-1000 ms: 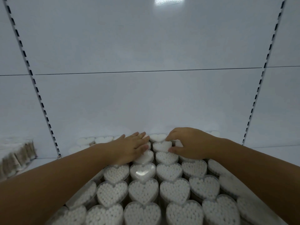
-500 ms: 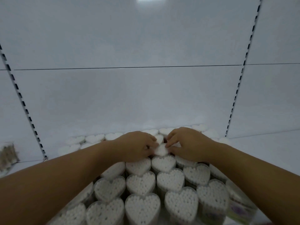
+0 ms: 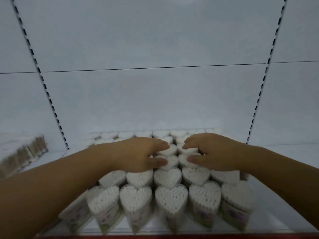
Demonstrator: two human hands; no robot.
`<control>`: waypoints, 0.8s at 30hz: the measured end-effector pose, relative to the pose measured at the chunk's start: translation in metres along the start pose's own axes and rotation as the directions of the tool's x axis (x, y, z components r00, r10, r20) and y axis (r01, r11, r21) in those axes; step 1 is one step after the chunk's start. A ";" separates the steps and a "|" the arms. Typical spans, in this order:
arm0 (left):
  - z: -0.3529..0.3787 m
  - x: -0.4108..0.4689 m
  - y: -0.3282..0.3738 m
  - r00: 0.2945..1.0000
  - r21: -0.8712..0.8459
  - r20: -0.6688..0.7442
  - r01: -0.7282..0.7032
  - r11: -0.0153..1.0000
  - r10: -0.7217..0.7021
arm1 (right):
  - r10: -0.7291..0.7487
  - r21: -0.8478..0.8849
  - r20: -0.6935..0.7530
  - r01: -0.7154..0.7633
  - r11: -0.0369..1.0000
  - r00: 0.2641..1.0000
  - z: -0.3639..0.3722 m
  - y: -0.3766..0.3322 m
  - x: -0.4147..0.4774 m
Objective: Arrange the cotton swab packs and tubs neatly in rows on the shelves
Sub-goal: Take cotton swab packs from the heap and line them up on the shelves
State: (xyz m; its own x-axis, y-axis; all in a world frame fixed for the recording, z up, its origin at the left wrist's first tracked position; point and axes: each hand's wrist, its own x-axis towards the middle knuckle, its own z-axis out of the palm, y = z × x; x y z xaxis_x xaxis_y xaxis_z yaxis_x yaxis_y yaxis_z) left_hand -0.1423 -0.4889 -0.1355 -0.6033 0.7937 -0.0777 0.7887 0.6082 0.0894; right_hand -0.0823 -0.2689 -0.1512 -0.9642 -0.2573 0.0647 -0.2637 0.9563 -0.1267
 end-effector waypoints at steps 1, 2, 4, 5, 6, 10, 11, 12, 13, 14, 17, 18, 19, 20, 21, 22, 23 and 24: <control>0.001 -0.012 0.010 1.000 0.015 0.027 0.014 1.000 -0.015 | 0.016 -0.019 0.054 -0.015 1.000 0.998 -0.002 0.001 -0.012; 0.003 -0.023 0.020 0.999 0.015 0.034 0.032 0.999 -0.032 | 0.020 -0.041 0.106 -0.016 0.999 0.994 -0.003 0.002 -0.025; 0.008 -0.041 0.040 0.998 -0.001 0.019 0.058 0.998 -0.058 | 0.001 -0.054 0.166 0.008 0.999 0.986 -0.001 0.001 -0.051; 0.012 -0.046 0.050 0.998 -0.016 0.010 0.069 0.997 -0.069 | 0.002 -0.036 0.175 0.004 0.999 0.985 0.001 0.001 -0.064; 0.016 -0.049 0.059 0.997 -0.037 -0.005 0.082 0.996 -0.083 | 0.008 -0.007 0.165 -0.006 1.000 0.986 0.003 0.004 -0.074; 0.040 -0.045 0.094 0.990 -0.039 -0.091 0.108 0.993 -0.111 | 0.097 0.198 0.004 -0.096 0.976 0.995 0.016 0.020 -0.104; 0.047 -0.040 0.102 0.988 -0.035 -0.099 0.115 0.993 -0.118 | 0.112 0.239 -0.028 -0.102 0.966 0.993 0.021 0.022 -0.108; 0.053 -0.034 0.110 0.987 -0.032 -0.099 0.122 0.992 -0.124 | 0.108 0.258 -0.039 -0.095 0.961 0.993 0.026 0.023 -0.112; 0.057 -0.028 0.117 0.987 -0.022 -0.095 0.131 0.991 -0.132 | 0.097 0.247 -0.027 -0.087 0.965 0.995 0.031 0.023 -0.113; 0.060 -0.023 0.122 0.986 -0.005 -0.094 0.141 0.990 -0.141 | 0.085 0.208 -0.011 -0.081 0.975 0.996 0.036 0.023 -0.114; 0.062 -0.013 0.128 0.982 0.045 -0.100 0.163 0.986 -0.158 | 0.051 0.122 -0.065 -0.042 0.992 0.997 0.046 0.024 -0.116; 0.062 -0.012 0.127 0.982 0.055 -0.100 0.168 0.984 -0.162 | 0.038 0.109 -0.091 -0.028 0.994 0.995 0.048 0.025 -0.115; 0.062 -0.012 0.127 0.982 0.063 -0.092 0.173 0.983 -0.167 | 0.039 0.116 -0.118 -0.026 0.993 0.992 0.052 0.026 -0.115; 0.062 -0.012 0.128 0.982 0.073 -0.078 0.176 0.982 -0.170 | 0.044 0.126 -0.141 -0.026 0.992 0.989 0.056 0.027 -0.116; 0.062 -0.013 0.129 0.983 0.084 -0.065 0.180 0.980 -0.174 | 0.046 0.129 -0.163 -0.025 0.991 0.986 0.060 0.026 -0.116; 0.062 -0.013 0.130 0.982 0.093 -0.055 0.185 0.978 -0.180 | 0.045 0.119 -0.192 -0.022 0.993 0.980 0.064 0.026 -0.115; 0.062 -0.014 0.130 0.981 0.101 -0.048 0.190 0.977 -0.186 | 0.042 0.104 -0.221 -0.020 0.994 0.974 0.065 0.024 -0.114; 0.062 -0.014 0.130 0.981 0.106 -0.044 0.194 0.975 -0.190 | 0.044 0.099 -0.236 -0.021 0.995 0.971 0.066 0.023 -0.113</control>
State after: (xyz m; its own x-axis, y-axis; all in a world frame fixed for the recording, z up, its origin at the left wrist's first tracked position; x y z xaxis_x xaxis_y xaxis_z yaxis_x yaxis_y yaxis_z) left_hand -0.0241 -0.4213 -0.1842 -0.7470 0.6630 -0.0495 0.6646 0.7464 -0.0334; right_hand 0.0189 -0.2273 -0.2264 -0.9406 -0.1751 0.2910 -0.2452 0.9429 -0.2253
